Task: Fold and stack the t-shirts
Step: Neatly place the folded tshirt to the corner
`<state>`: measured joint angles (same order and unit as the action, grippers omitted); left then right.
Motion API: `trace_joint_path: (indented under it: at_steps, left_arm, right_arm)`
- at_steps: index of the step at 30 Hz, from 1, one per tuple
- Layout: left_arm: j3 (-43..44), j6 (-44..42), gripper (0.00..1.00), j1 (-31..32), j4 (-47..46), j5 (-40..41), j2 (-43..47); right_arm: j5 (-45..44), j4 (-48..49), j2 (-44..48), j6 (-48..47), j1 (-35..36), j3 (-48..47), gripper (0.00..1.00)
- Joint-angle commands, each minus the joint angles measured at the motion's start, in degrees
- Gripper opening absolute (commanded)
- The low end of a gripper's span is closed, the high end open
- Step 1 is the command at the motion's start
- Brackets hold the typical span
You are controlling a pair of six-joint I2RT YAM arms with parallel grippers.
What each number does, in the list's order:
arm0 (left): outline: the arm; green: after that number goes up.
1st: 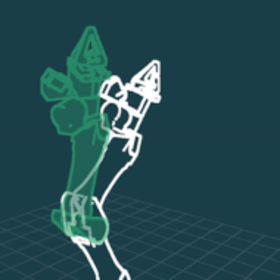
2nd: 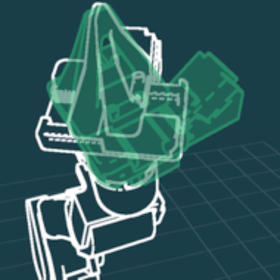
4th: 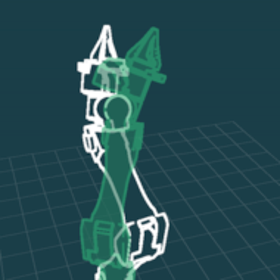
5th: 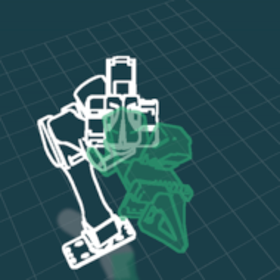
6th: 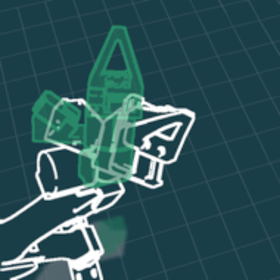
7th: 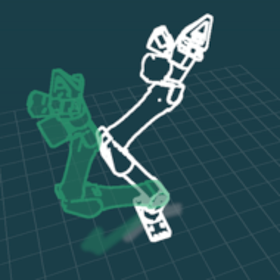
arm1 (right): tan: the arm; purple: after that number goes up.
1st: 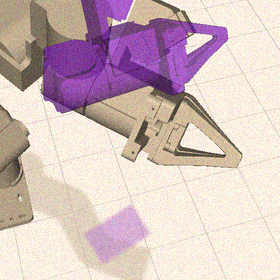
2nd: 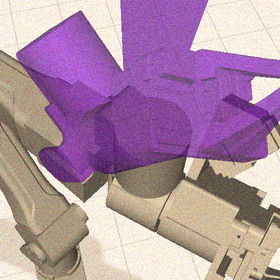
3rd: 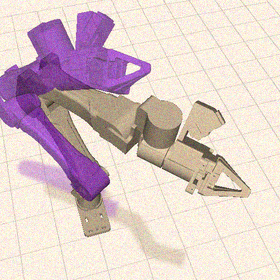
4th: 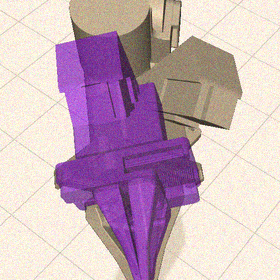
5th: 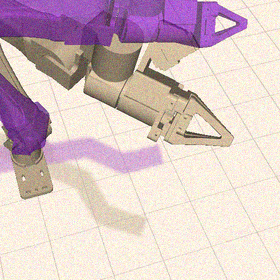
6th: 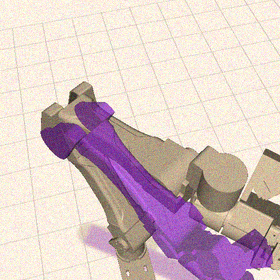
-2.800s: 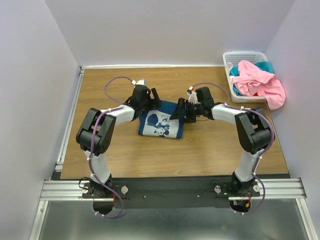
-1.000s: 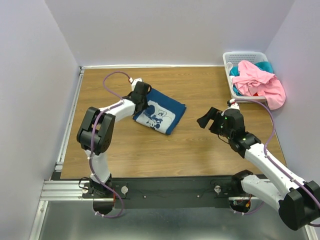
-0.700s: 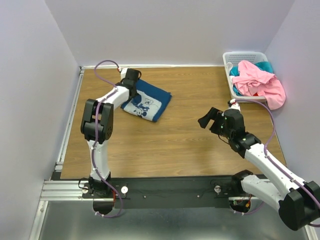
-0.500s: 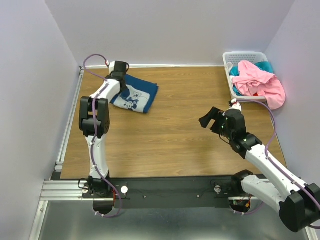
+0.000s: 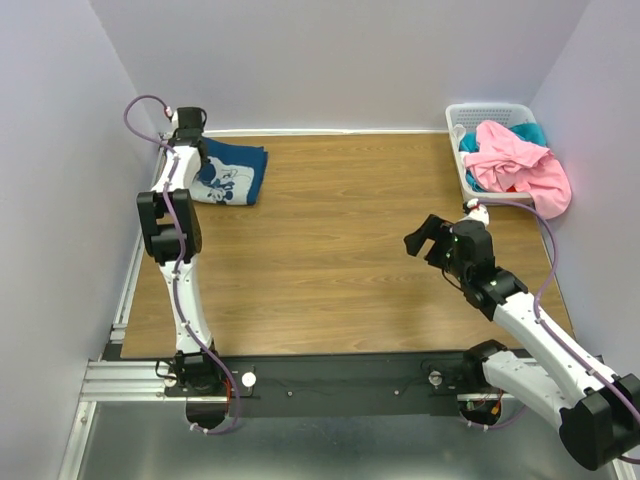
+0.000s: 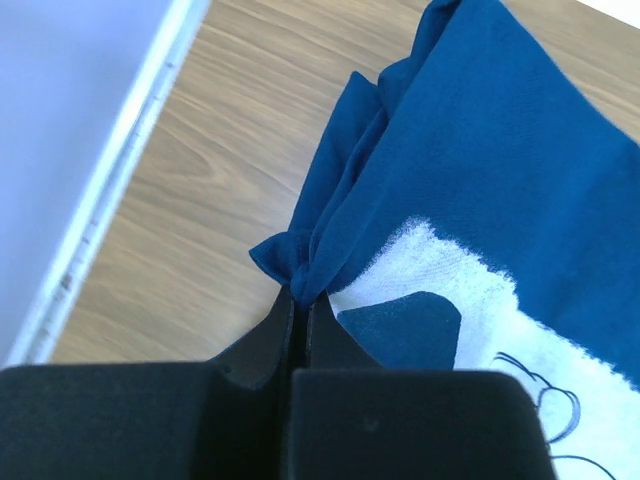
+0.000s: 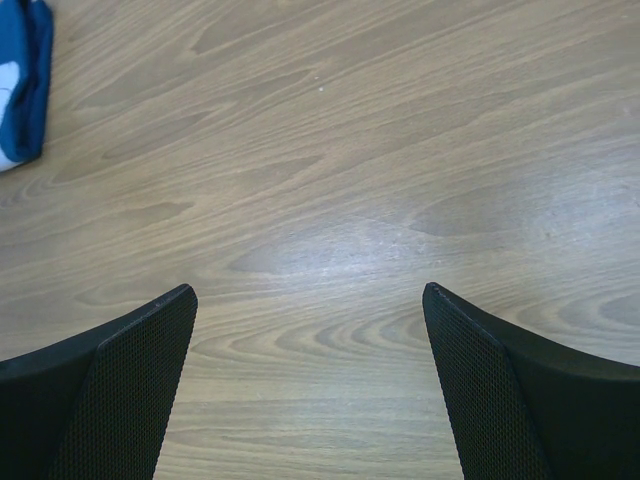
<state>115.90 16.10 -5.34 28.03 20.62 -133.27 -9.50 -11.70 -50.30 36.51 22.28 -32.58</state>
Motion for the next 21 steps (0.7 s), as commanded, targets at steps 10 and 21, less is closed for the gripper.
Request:
trace_joint_path:
  at_steps: [10, 21]
  left_arm:
    - [9.87, -4.41, 0.00, -6.08, 0.27, -3.30, -6.56]
    - [14.71, -1.86, 0.13, -7.58, 2.64, -2.26, -4.81]
  right_arm:
    - [-5.53, -2.53, -0.41, -1.62, -0.22, 0.23, 1.00]
    - [-6.24, -2.97, -0.50, -1.97, -0.22, 0.15, 1.00]
